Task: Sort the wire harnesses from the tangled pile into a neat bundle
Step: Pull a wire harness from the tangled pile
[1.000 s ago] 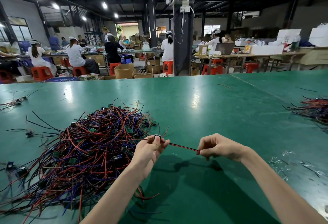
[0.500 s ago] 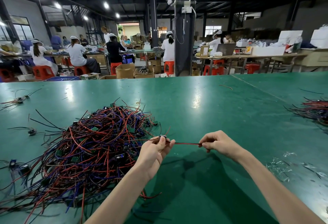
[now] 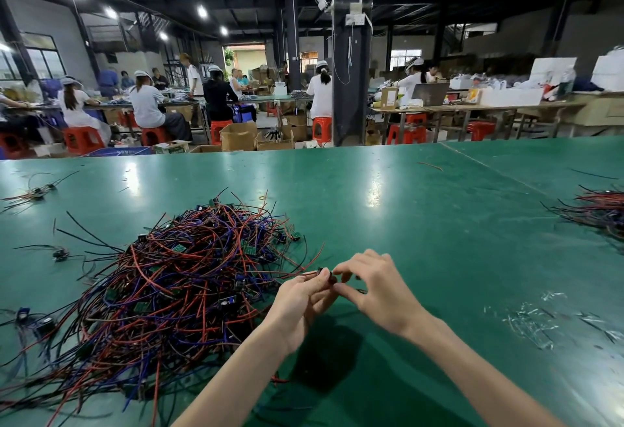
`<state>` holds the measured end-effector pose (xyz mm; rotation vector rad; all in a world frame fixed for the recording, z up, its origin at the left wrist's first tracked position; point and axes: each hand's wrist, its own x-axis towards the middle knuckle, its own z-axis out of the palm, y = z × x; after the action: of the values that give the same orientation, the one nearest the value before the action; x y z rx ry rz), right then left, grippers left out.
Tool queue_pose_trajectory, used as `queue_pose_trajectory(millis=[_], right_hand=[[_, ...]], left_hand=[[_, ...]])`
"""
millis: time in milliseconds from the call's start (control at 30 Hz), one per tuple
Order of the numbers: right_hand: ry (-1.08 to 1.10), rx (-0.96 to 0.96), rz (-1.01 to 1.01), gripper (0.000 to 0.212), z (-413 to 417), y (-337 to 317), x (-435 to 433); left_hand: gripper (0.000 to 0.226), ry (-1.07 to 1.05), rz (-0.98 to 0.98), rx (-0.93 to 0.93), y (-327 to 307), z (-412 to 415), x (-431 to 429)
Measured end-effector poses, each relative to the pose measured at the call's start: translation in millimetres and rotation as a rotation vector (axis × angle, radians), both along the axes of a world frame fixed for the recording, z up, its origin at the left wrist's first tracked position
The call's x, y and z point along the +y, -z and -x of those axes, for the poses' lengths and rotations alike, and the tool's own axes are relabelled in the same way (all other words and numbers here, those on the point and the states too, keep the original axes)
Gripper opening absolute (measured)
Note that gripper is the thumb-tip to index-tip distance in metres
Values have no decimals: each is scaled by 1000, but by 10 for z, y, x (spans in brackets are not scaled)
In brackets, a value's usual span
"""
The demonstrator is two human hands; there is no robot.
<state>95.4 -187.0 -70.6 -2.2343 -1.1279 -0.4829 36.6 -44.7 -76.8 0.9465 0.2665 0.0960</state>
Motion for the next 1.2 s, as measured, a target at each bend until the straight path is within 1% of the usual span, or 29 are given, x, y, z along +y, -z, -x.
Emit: queue_pose_trajectory(millis=[67, 167, 267, 367, 433, 533, 633, 733, 767, 833, 900, 1000, 1100, 1200], right_hand=[[-1, -17, -20, 25, 16, 32, 11], [-30, 26, -46, 28, 19, 47, -2], [-76, 54, -74, 19, 33, 47, 1], [-43, 65, -124, 12, 25, 22, -4], [44, 71, -173, 9, -37, -17, -18], [265, 113, -315, 7, -293, -142, -101], [550, 210, -387, 12, -745, -258, -276], [795, 415, -324, 14, -1215, -227, -508], [853, 487, -293, 13, -1307, -186, -573], [930, 565, -224, 9, -1394, -74, -667], [964, 579, -155, 9, -1410, 32, -700], [962, 534, -33, 12, -1402, 116, -694], [966, 501, 142, 9, -1363, 74, -645], [970, 474, 299, 10, -1331, -12, -591]], left_hand=[[10, 4, -50, 22, 16, 8, 6], [10, 17, -129, 58, 35, 21, 0], [13, 57, -162, 59, 46, 33, -32], [17, 35, -174, 56, 39, 21, -24], [21, -3, -193, 59, 38, 2, -9], [20, -23, -279, 68, 57, 3, -26], [19, -2, -475, 71, 135, 9, -72], [18, 8, -610, 51, 183, 2, -106], [18, 6, -636, 46, 191, 3, -109], [17, 6, -653, 38, 200, 4, -106], [15, 8, -657, 36, 217, -2, -98], [15, 4, -682, 31, 230, -1, -103], [16, -6, -700, 22, 239, -2, -99], [17, -11, -714, 18, 247, -6, -96]])
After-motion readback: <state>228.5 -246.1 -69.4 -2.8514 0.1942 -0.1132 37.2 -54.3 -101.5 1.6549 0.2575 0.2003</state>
